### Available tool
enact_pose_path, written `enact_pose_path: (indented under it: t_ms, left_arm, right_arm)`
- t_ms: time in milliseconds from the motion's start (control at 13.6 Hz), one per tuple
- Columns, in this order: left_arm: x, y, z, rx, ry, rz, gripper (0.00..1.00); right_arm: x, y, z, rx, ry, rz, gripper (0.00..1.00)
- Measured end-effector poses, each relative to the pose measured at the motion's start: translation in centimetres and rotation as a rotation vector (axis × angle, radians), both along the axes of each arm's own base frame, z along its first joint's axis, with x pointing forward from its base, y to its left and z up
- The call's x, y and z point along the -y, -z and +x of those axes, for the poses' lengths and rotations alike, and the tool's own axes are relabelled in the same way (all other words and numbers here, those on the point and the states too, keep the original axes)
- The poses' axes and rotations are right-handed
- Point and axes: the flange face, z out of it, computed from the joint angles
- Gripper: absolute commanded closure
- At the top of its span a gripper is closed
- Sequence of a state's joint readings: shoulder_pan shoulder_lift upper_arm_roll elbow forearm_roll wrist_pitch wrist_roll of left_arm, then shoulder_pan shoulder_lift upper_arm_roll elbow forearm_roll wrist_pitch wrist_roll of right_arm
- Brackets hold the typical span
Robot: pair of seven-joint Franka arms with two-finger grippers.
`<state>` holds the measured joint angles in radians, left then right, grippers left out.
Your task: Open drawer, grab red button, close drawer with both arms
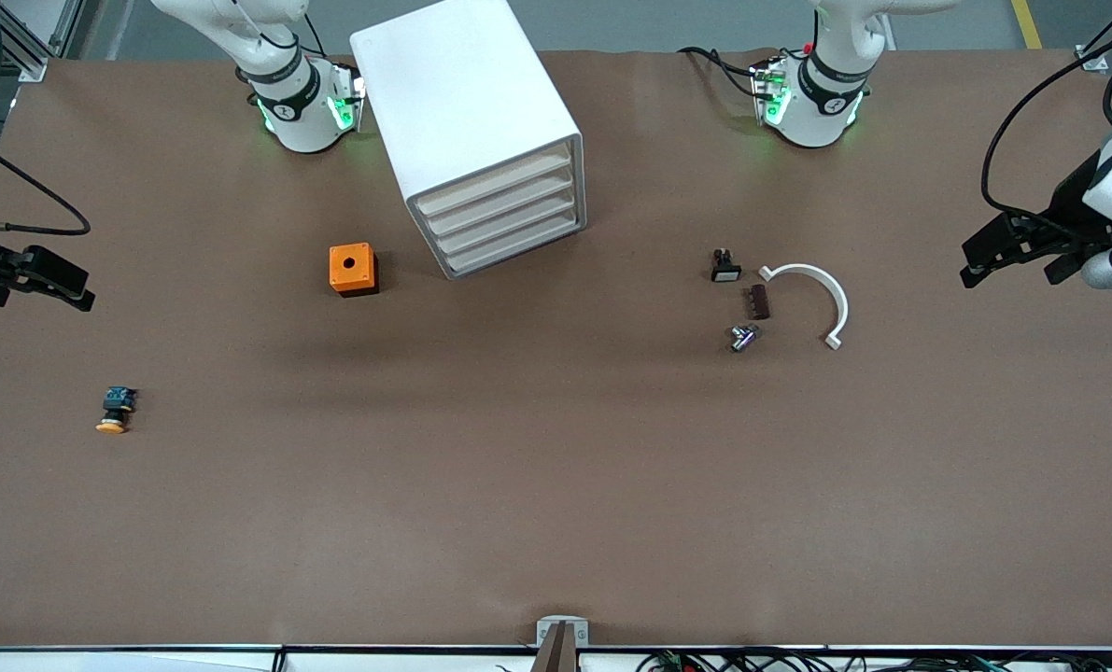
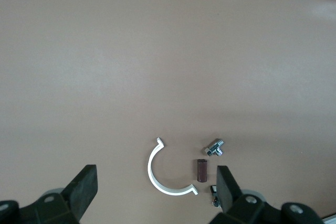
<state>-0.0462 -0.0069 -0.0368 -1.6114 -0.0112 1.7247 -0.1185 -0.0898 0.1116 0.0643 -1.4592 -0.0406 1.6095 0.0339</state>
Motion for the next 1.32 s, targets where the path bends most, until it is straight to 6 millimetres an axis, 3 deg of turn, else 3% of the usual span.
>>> enact_pose_path:
  t_ms: [441, 588, 808, 1029, 1322]
  left_arm:
    - [-0.3, 1.2, 0.3, -0.038, -0.005, 0.003, 0.00]
    - [1.1, 1.7, 0.0, -0.072, 0.020, 0.006, 0.00]
    - [4.6, 3.4, -1.0, -0.170, 0.086, 0.019, 0.00]
    - [7.6, 6.6, -1.4, -0.294, 0.130, -0.054, 0.00]
    - [11.6, 12.9, -1.5, -0.467, 0.211, -0.239, 0.00]
  right_arm:
    - [0.0, 0.0, 0.0, 0.000, 0.001, 0.000, 0.00]
    - [0.0, 0.0, 0.0, 0.000, 0.000, 0.000, 0.00]
    - [0.0, 0.0, 0.0, -0.002, 0.000, 0.000, 0.00]
    - [0.0, 0.0, 0.0, -0.002, 0.000, 0.000, 0.00]
    - [0.0, 0.0, 0.0, -0.003, 0.000, 0.000, 0.00]
